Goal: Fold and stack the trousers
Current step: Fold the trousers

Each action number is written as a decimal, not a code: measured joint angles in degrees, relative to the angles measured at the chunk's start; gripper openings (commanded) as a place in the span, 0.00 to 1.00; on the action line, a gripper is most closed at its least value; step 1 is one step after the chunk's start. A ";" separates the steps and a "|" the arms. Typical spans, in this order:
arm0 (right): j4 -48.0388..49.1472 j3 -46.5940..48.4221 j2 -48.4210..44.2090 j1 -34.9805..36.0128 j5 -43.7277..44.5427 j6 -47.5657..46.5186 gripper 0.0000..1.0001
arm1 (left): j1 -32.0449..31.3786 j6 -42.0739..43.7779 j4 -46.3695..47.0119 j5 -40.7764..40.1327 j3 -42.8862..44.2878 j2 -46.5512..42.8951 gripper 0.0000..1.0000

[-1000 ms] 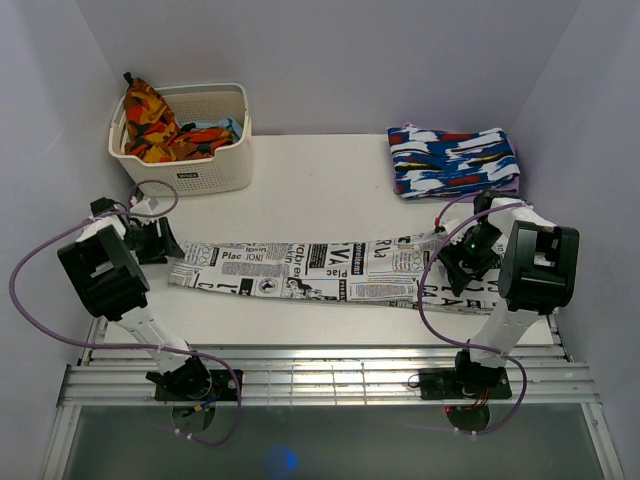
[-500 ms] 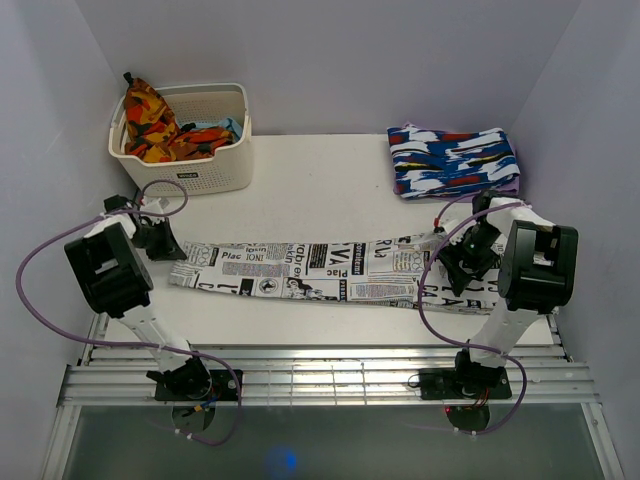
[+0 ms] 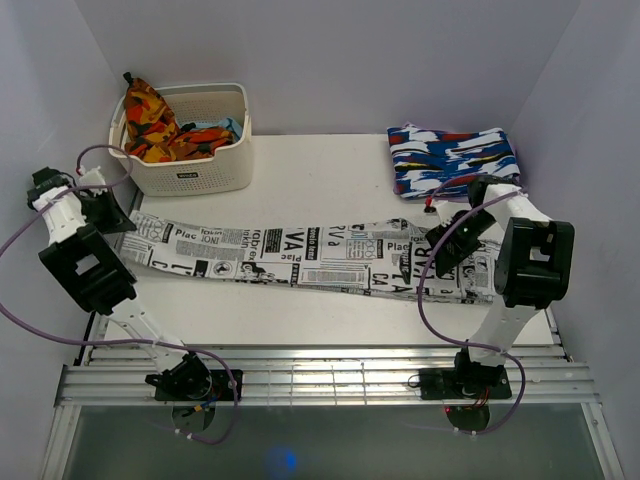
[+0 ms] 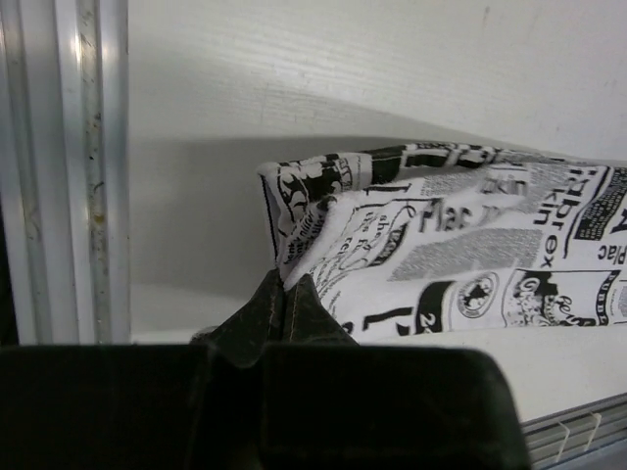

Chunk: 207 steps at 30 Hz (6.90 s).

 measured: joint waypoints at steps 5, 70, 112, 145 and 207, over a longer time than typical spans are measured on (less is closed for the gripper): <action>-2.54 4.85 -0.48 -0.83 -2.16 -0.20 0.90 | -1.09 0.57 -2.45 3.15 3.58 -0.90 0.00; -1.25 1.09 2.97 -9.25 6.80 2.36 0.92 | -71.87 -55.47 40.85 -6.97 -15.26 3.34 0.59; 15.76 9.97 16.90 30.62 -30.67 27.87 0.61 | -31.71 -35.19 37.40 25.75 -37.79 -1.29 0.61; -4.24 -6.27 -3.56 -23.39 -3.96 14.53 0.92 | -28.63 -25.62 35.01 18.01 -42.03 -8.00 0.29; 14.80 -9.55 10.91 -4.44 -30.91 30.69 0.08 | -82.84 -61.46 35.01 -5.64 -9.20 -2.05 0.00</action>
